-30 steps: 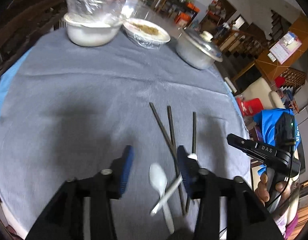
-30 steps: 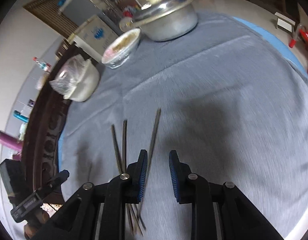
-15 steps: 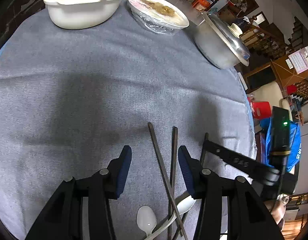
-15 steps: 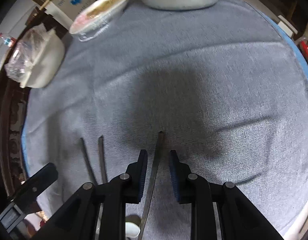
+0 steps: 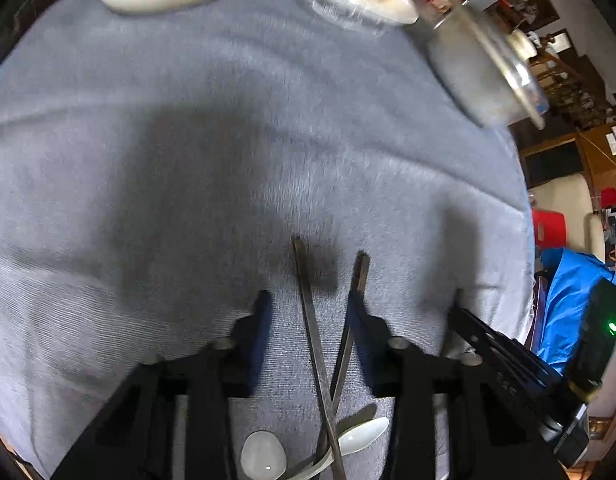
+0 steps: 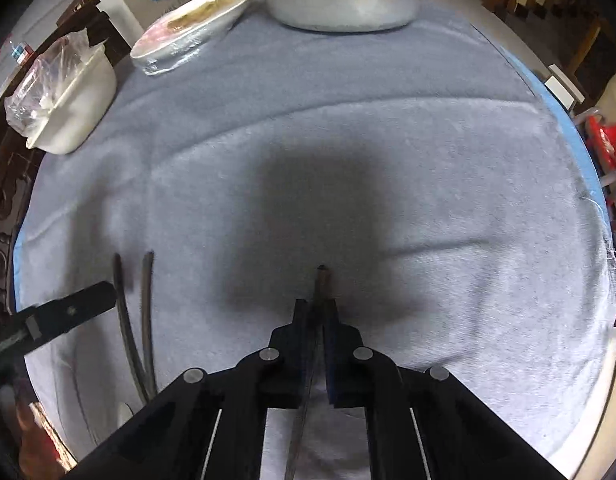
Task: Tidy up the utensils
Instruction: 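Grasp chopsticks and spoons from the holder with the left gripper while the right grasps a chopstick, then lift the single chopstick with the right gripper and lower it into the mesh holder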
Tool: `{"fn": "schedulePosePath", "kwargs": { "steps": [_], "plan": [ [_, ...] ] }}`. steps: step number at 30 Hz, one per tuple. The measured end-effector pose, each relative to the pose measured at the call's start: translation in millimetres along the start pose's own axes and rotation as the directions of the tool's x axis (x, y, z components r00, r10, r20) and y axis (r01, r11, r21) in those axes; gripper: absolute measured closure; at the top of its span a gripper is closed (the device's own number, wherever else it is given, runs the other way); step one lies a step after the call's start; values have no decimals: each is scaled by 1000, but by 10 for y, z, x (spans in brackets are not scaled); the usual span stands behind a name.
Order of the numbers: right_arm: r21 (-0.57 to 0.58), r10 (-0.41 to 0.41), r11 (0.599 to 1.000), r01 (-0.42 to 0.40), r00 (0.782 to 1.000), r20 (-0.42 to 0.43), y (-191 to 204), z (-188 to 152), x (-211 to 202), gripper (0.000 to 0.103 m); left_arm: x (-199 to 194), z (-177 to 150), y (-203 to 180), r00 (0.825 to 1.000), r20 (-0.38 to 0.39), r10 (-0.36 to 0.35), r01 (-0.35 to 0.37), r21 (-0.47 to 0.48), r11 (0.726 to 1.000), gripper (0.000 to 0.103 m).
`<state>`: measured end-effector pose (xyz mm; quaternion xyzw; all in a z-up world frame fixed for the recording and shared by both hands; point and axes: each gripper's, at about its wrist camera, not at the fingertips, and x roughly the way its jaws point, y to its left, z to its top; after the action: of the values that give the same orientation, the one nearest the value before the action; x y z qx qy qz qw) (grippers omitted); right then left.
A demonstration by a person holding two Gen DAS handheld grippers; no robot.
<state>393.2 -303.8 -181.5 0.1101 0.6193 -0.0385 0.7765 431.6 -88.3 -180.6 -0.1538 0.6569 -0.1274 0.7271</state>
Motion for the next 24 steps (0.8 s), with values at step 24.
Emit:
{"fn": "schedulePosePath", "kwargs": {
  "steps": [24],
  "plan": [
    [-19,62,998,-62,998,10,9,-37,-13,96,-28,22,20,990,28,135,-138,187,973,97]
  ]
}}
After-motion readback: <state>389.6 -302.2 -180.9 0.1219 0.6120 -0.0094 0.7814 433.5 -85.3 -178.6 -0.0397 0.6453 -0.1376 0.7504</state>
